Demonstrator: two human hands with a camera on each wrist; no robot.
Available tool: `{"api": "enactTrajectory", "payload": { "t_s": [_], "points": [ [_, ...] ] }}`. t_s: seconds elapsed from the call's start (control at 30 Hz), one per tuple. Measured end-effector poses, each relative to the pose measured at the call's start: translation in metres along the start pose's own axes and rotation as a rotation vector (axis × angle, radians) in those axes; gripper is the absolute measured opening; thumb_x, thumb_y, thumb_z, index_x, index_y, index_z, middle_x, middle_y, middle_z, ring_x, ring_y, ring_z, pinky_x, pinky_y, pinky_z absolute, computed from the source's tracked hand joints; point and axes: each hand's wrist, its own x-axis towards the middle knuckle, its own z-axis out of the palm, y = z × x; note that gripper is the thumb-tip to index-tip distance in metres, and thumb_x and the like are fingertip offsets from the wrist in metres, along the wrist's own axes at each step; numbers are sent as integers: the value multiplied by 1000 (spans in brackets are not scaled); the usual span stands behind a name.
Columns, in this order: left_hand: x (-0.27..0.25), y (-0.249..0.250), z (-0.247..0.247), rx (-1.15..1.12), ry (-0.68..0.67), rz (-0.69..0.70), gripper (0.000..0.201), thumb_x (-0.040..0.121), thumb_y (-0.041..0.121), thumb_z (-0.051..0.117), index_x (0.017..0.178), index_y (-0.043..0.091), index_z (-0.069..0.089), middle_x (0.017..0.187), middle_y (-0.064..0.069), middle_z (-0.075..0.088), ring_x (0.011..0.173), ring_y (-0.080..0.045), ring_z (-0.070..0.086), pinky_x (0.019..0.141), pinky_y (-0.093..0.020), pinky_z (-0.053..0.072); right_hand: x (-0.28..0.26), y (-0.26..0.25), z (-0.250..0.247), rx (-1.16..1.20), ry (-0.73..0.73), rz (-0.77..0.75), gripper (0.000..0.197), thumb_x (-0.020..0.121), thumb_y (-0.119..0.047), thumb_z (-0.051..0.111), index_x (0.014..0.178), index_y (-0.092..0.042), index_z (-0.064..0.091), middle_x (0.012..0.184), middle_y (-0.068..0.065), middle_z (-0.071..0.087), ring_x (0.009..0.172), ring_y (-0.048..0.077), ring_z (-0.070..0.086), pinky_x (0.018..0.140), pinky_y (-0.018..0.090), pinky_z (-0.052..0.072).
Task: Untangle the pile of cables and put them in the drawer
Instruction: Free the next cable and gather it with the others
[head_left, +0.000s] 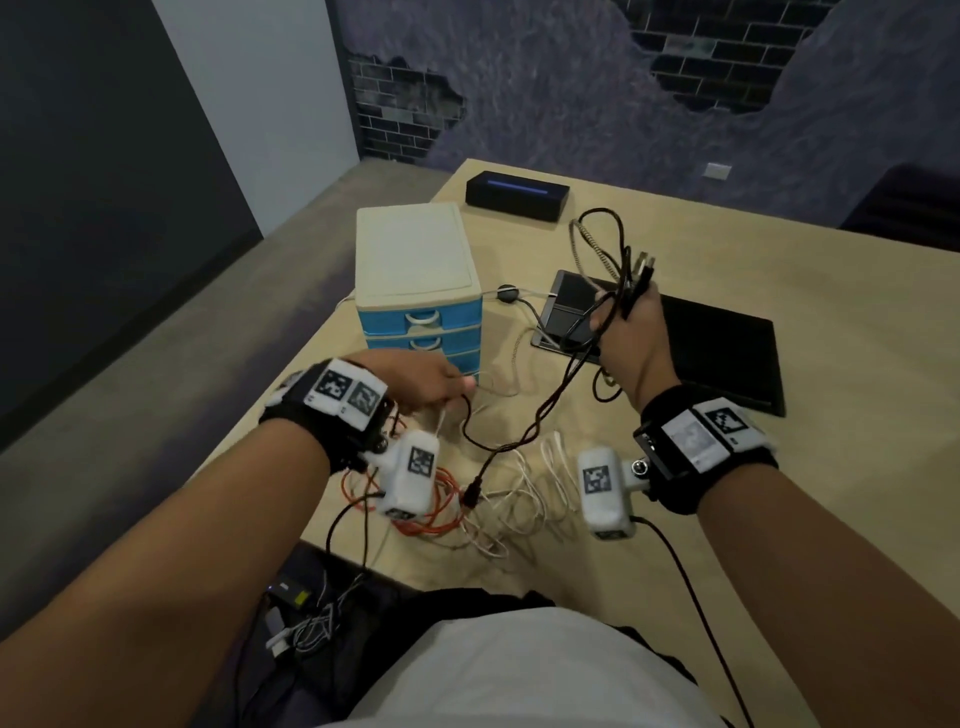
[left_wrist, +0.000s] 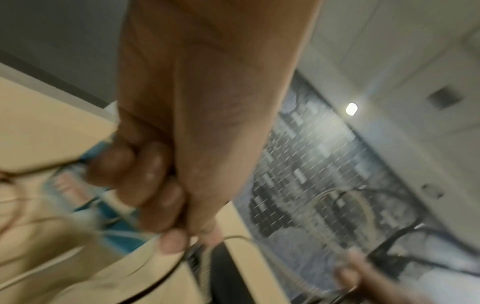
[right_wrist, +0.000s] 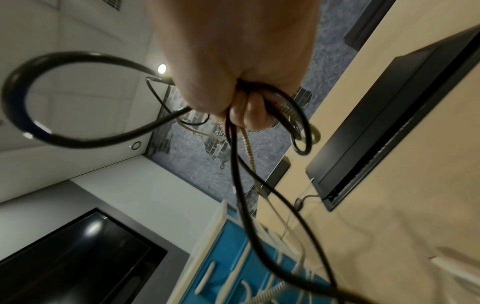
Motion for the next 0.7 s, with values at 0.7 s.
{"api": "enactTrajectory", "payload": {
  "t_s": [0.7],
  "points": [
    [-53,-24,2,-13,-235,-238,24,91,9,52,112,19,55,102,-7,58,106,-23,61,84,-38,51,-108,-12,93,191,-860,428,15,105,-9,37,91,-9,43,49,-4,52,31,2,30,35,11,23]
  ]
}}
